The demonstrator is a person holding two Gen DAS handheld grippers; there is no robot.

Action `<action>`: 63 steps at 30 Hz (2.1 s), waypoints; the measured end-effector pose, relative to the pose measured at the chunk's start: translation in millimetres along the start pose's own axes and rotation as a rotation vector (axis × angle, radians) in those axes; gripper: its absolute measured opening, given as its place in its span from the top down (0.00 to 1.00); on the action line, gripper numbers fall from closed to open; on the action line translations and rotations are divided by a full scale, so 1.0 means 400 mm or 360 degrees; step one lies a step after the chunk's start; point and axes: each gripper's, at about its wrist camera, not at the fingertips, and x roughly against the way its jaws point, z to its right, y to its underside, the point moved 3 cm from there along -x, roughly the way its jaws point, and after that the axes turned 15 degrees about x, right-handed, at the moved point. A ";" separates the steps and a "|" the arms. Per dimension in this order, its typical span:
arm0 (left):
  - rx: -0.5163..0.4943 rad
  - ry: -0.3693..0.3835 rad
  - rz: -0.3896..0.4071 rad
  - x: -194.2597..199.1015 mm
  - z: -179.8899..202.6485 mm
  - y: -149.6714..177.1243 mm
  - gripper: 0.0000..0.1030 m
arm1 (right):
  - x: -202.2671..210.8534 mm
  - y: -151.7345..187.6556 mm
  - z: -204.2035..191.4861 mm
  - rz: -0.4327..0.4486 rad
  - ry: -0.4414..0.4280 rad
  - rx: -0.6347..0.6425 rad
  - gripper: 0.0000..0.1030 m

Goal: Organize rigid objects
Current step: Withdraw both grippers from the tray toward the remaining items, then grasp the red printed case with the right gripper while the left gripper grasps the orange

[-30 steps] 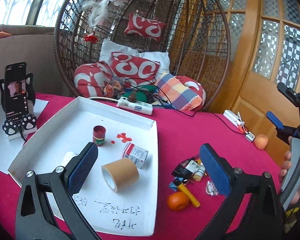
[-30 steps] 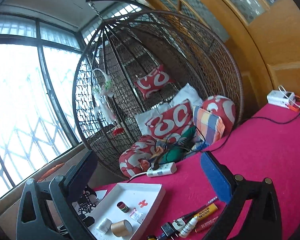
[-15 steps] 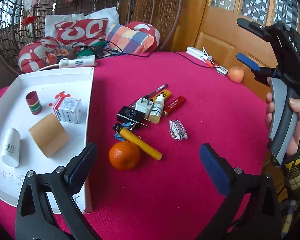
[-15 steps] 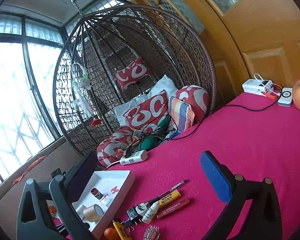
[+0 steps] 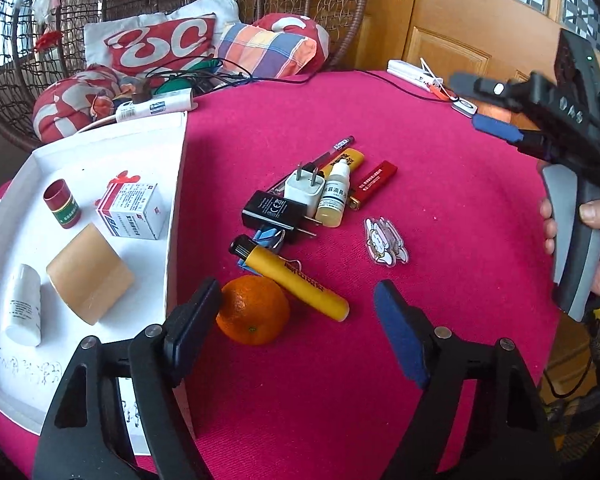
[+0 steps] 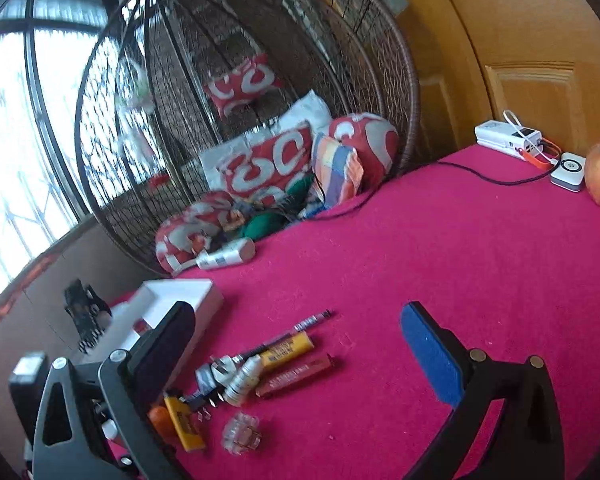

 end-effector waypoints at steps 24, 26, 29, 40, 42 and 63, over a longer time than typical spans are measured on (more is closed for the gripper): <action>-0.0067 -0.0031 -0.0119 -0.047 0.019 0.027 0.38 | -0.211 0.115 -0.096 -0.0619 -0.0042 0.0593 0.21; -0.0091 -0.0004 -0.0126 -0.040 0.031 0.034 0.40 | -0.199 0.119 -0.083 -0.0614 -0.0046 0.0564 0.21; -0.0084 0.0037 -0.0128 -0.034 0.036 0.036 0.40 | -0.195 0.117 -0.070 -0.0601 -0.0058 0.0508 0.21; -0.0135 -0.0001 -0.0106 -0.035 0.034 0.045 0.40 | -0.196 0.117 -0.071 -0.0597 -0.0063 0.0492 0.21; -0.0148 0.0026 -0.0129 -0.042 0.046 0.055 0.40 | -0.196 0.117 -0.071 -0.0596 -0.0063 0.0491 0.21; 0.0065 0.0104 0.0170 0.104 0.028 0.003 0.60 | -0.050 0.038 -0.093 -0.0283 -0.0102 0.0390 0.21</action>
